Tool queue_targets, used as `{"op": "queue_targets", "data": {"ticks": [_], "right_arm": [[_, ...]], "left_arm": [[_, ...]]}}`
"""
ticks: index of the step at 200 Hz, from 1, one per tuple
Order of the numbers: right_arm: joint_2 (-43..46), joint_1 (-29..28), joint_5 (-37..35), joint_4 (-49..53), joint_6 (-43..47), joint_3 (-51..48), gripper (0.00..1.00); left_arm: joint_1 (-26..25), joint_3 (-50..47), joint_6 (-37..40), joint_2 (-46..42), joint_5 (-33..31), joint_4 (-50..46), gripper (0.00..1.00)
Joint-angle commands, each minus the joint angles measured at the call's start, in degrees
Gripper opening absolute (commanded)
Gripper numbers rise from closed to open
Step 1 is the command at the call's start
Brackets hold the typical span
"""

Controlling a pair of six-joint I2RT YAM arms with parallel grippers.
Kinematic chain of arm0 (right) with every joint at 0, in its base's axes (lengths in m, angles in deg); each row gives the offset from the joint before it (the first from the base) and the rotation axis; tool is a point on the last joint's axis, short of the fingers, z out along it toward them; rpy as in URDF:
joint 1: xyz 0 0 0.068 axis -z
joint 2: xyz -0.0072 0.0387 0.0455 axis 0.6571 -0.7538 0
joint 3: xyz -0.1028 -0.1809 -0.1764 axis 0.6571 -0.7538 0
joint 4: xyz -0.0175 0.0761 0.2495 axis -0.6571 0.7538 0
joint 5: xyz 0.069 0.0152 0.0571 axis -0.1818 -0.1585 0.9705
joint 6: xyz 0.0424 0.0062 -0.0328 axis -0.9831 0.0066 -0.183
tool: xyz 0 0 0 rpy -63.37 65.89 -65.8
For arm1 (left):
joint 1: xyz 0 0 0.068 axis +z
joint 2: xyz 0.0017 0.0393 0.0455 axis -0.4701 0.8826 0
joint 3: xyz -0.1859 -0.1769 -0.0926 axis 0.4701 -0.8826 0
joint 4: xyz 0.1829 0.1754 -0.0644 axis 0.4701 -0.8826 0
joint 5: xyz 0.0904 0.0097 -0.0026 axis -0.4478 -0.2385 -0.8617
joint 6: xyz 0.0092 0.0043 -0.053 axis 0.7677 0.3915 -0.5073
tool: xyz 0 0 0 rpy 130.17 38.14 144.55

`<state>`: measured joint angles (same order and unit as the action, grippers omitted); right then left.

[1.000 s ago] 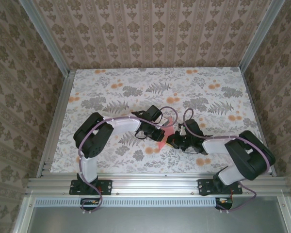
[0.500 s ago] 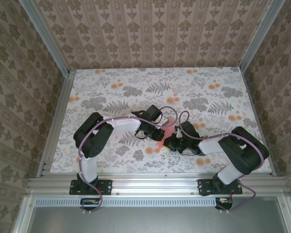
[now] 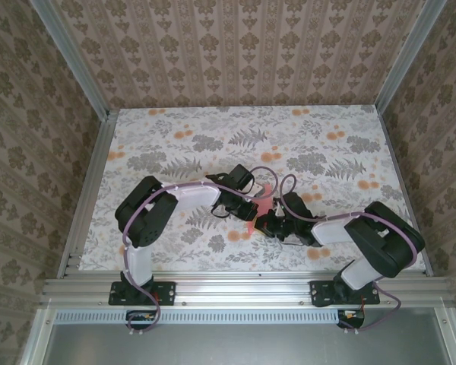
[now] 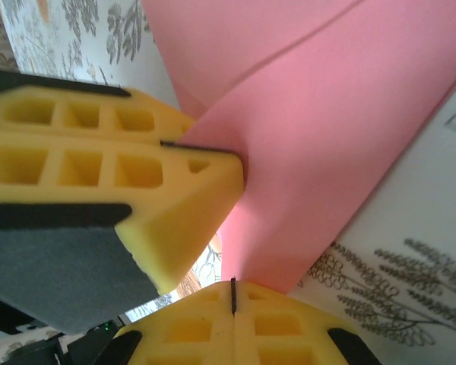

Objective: Fold a paper plane with a square sheet of paper (pick it up from the middle)
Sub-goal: Third fold the triangle at the center of the table.

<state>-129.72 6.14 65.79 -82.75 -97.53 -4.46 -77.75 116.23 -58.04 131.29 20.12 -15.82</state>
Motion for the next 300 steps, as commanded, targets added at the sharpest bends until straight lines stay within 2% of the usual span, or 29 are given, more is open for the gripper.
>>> {"op": "queue_targets", "data": {"ticks": [1,54,109,152,183,222,241,251,262,280,300], "right_arm": [[-1.0,-1.7,-1.9,1.1,-1.1,0.8,0.06],[-3.9,-2.6,-5.1,2.9,-1.2,-0.1,0.06],[4.9,-4.9,-5.9,11.9,0.4,3.1,0.07],[-1.8,-5.4,-5.3,7.1,-0.8,3.6,0.07],[-2.9,-5.7,-7.3,12.1,-0.2,3.5,0.06],[5.5,-5.1,-8.6,17.3,2.0,3.7,0.08],[12.1,-2.6,-9.0,23.2,5.1,5.1,0.1],[14.6,-0.3,-9.1,26.7,7.1,5.9,0.11],[16.3,2.7,-8.7,29.4,9.2,6.4,0.11],[15.7,7.9,-5.2,29.5,12.2,7.7,0.12],[11.3,10.1,-1.1,30.0,15.1,12.6,0.11]], "left_arm": [[1.0,-1.1,-0.7,1.3,-3.2,-3.5,0.04],[1.0,-1.2,-0.8,1.3,-3.2,-3.2,0.05],[1.0,-1.5,-0.8,1.3,-3.2,-3.1,0.04],[1.1,-1.3,-0.8,1.1,-3.2,-3.2,0.05],[1.2,-1.4,-0.8,0.9,-3.4,-3.3,0.05],[1.1,-1.3,-1.2,0.3,-3.7,-3.3,0.06],[1.3,-1.3,-2.2,-1.1,-4.3,-3.3,0.11],[1.3,-1.1,-3.0,-2.0,-4.4,-3.3,0.17],[1.5,-0.8,-3.8,-3.5,-4.4,-3.4,0.19],[1.8,0.3,-4.9,-5.4,-5.0,-3.8,0.32],[1.9,1.4,-5.6,-6.7,-5.1,-4.6,0.38]]}}
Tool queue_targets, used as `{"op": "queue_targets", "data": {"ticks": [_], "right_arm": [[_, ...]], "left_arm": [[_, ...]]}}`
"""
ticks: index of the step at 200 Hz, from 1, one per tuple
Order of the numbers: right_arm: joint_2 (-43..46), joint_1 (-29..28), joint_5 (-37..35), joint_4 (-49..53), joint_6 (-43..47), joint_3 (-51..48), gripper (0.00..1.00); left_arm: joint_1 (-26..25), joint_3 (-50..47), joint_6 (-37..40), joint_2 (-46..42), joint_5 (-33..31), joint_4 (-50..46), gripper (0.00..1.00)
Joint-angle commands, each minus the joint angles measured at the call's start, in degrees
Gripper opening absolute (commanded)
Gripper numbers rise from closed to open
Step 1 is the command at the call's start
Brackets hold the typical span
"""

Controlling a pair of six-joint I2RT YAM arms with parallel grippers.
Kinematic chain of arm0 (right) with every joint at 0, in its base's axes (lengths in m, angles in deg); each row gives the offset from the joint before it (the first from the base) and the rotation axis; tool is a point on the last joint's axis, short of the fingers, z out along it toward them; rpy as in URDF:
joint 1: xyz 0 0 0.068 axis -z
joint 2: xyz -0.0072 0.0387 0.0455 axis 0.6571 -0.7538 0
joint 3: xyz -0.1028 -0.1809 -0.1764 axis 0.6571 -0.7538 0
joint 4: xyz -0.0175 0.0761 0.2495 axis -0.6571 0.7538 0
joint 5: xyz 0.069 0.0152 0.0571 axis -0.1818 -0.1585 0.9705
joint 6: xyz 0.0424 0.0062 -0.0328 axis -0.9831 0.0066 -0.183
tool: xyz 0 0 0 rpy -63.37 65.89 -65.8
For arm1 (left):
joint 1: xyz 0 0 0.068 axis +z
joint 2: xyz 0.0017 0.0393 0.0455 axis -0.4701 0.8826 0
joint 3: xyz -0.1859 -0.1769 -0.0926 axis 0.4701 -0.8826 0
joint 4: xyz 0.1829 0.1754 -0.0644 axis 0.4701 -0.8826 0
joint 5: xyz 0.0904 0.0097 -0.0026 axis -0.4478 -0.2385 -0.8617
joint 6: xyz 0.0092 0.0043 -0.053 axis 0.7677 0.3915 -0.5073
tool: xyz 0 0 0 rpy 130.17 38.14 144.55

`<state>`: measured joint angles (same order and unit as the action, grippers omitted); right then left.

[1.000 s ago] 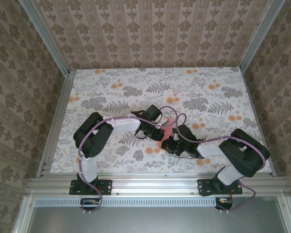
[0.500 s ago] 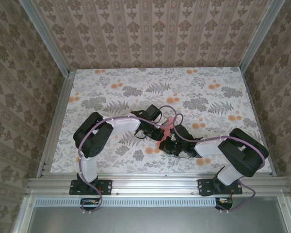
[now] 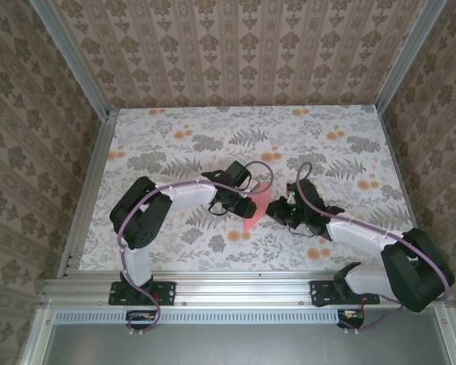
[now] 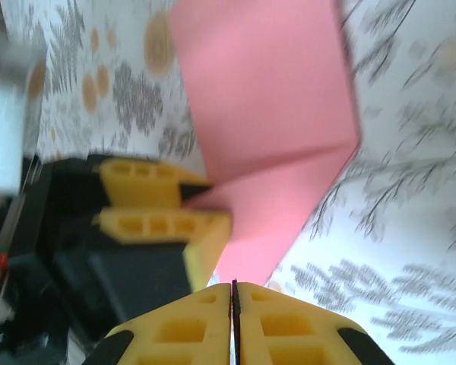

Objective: Fold a paper plane with a square sheet of paper (pick it up from the middle)
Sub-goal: Third fold the triangle at the center of the table.

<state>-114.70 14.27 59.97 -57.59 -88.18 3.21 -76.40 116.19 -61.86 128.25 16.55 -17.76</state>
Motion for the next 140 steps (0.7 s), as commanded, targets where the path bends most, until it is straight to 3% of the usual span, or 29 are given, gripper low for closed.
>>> {"op": "queue_targets", "data": {"ticks": [1,34,70,101,140], "right_arm": [[-4.0,1.9,4.8,4.9,5.9,5.1,0.11],[-12.8,1.9,7.3,2.1,6.0,10.6,0.1],[-19.9,1.3,9.5,-0.5,5.3,13.9,0.08],[-22.9,0.9,9.2,-1.1,4.7,15.0,0.07],[-25.5,0.8,7.4,-1.1,4.7,14.9,0.07]], "left_arm": [[0.6,1.5,-1.7,-3.7,-1.6,-2.7,0.38],[1.1,0.0,-4.5,-7.3,-6.1,-3.9,0.4],[1.6,-3.1,-7.8,-13.6,-6.7,-3.7,0.41],[0.8,-5.8,-11.1,-19.1,-2.8,-0.5,0.24],[-2.0,-5.3,-11.1,-16.6,1.6,1.0,0.16]]}}
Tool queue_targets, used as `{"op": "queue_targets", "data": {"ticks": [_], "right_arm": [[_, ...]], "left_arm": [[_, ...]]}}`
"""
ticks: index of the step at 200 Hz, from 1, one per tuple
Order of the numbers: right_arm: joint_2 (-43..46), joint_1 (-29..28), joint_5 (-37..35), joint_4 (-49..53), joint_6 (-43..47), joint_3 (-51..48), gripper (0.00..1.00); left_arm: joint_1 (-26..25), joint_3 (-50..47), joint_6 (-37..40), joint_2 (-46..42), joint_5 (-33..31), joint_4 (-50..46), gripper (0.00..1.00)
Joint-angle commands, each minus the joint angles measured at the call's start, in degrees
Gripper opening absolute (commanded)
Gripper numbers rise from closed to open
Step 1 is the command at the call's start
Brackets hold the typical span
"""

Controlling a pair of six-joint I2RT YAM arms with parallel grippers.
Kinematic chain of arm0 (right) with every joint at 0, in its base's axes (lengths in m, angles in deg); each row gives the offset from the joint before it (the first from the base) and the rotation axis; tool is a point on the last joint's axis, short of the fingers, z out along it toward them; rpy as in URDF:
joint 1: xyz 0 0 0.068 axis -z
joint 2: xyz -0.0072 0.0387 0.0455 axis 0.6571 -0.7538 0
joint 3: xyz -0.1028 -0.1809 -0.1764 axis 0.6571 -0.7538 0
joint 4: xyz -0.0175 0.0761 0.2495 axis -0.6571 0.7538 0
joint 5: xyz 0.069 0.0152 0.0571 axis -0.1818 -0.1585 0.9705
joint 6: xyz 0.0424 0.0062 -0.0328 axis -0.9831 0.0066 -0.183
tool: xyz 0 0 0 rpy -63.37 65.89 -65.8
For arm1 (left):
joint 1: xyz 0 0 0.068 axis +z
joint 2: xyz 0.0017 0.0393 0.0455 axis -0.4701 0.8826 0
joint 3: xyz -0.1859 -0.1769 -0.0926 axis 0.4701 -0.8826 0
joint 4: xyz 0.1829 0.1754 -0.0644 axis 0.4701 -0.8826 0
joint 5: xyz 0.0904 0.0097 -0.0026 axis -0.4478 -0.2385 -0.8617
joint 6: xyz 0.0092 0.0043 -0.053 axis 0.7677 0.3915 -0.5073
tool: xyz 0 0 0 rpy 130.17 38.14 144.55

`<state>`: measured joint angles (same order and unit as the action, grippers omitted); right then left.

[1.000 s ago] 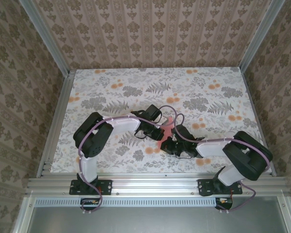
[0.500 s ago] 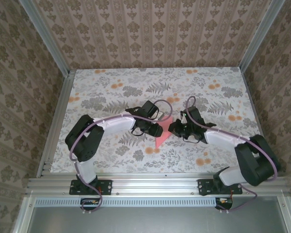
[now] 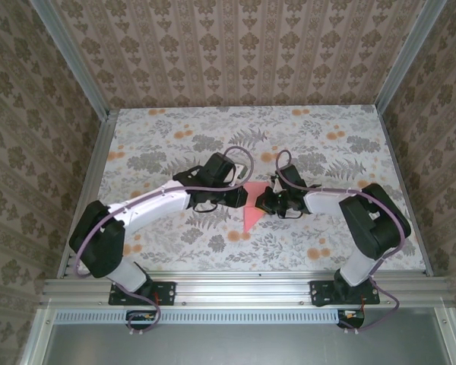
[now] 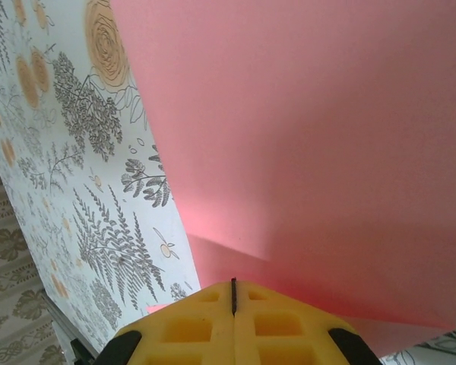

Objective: Fold a paper plane with a square sheet of paper (pick it up from the middle)
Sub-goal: Third fold the triangle at the center of the table.

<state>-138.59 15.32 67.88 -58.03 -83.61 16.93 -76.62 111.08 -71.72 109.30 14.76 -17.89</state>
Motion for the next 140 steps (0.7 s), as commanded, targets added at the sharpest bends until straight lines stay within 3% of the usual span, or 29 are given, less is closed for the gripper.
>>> {"op": "queue_targets", "data": {"ticks": [1,60,140], "right_arm": [[-1.6,-0.3,-0.5,-0.7,0.1,1.2,0.07],[-3.0,-0.3,-1.3,-1.5,-0.2,0.3,0.06],[-0.9,-0.2,-0.7,-0.6,0.3,0.0,0.09]], "left_arm": [[-1.9,-0.1,-1.2,2.5,3.3,1.1,0.16],[-2.6,3.0,-1.9,13.4,-0.3,3.2,0.08],[-2.2,-0.9,-5.0,19.3,-5.2,5.7,0.03]]}}
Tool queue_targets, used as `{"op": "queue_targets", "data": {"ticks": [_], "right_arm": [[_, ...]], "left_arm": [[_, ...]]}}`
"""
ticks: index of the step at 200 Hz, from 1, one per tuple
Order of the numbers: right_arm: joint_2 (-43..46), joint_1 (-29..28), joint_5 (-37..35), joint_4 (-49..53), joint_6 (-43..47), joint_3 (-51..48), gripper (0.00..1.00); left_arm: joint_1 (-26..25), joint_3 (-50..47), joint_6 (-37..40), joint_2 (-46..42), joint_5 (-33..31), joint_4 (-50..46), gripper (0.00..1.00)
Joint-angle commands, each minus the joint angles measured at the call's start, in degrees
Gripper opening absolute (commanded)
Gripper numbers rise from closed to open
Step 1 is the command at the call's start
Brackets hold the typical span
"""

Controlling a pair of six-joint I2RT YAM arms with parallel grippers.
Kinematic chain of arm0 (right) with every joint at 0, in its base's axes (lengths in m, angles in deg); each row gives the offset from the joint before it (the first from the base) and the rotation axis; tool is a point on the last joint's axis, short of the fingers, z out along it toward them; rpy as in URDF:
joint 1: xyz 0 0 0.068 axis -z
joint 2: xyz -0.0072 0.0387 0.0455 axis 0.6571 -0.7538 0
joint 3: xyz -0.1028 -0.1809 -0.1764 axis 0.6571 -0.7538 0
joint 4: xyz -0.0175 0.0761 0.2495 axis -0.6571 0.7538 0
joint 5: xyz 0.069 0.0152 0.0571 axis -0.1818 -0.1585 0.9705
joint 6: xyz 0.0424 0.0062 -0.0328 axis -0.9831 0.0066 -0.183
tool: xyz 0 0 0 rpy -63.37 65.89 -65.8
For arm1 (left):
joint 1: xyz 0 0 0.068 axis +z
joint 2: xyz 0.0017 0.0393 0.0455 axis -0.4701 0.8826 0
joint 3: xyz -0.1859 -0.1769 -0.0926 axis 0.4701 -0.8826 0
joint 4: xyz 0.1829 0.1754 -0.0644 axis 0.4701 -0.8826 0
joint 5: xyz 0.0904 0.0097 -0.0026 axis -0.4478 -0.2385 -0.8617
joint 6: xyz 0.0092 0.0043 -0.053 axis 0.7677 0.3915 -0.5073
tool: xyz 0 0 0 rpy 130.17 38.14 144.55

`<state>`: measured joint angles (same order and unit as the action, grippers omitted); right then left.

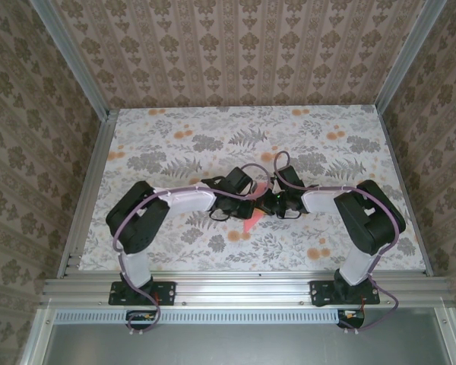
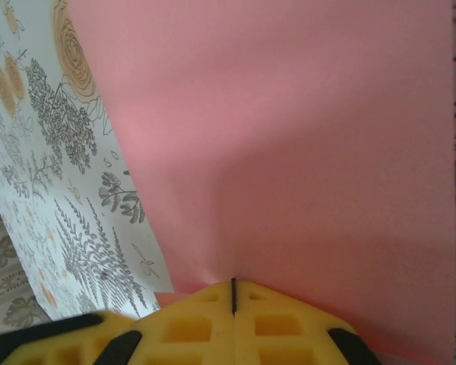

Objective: Fold a paper plane with a square sheet of paper (pick it up from the middle)
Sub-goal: Third fold the triangle at the center of the table.

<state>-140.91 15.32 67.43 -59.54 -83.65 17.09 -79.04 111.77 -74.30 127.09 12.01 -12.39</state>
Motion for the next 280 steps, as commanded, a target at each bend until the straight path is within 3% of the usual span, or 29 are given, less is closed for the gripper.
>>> {"op": "queue_targets", "data": {"ticks": [1,48,68,103,137,170,194,258,280], "right_arm": [[1.6,-0.2,-0.3,0.9,0.3,-0.1,0.09],[8.7,0.4,-0.4,5.1,3.6,0.1,0.12],[8.7,0.2,2.1,4.5,3.1,-0.9,0.1],[6.7,0.8,-4.5,6.5,4.3,-3.4,0.08],[2.2,1.1,-4.0,6.1,5.2,-3.0,0.08],[7.0,1.0,-4.8,10.2,6.0,-1.3,0.08],[9.3,0.8,-1.2,6.2,5.3,-2.1,0.08],[1.6,2.0,-4.5,6.0,8.6,-3.8,0.05],[1.9,2.1,-4.8,7.7,10.4,-4.2,0.05]], "left_arm": [[0.3,-1.9,-2.5,1.4,-2.5,0.2,0.03],[-0.6,-8.3,-4.9,-1.6,-2.6,3.2,0.03],[-0.8,-7.5,-4.3,-1.5,-2.5,2.5,0.03],[-0.8,-6.3,-3.4,-1.4,-2.0,1.0,0.03],[-1.0,-6.5,-2.9,-1.7,-1.9,0.9,0.03],[-1.0,-6.9,-3.1,-1.7,-2.0,0.7,0.03],[-1.0,-7.1,-3.7,-1.8,-2.1,1.1,0.03],[-0.4,-6.1,-4.0,-4.1,-2.0,0.5,0.05],[0.8,-5.5,-4.2,-7.2,-1.5,1.0,0.11]]}}
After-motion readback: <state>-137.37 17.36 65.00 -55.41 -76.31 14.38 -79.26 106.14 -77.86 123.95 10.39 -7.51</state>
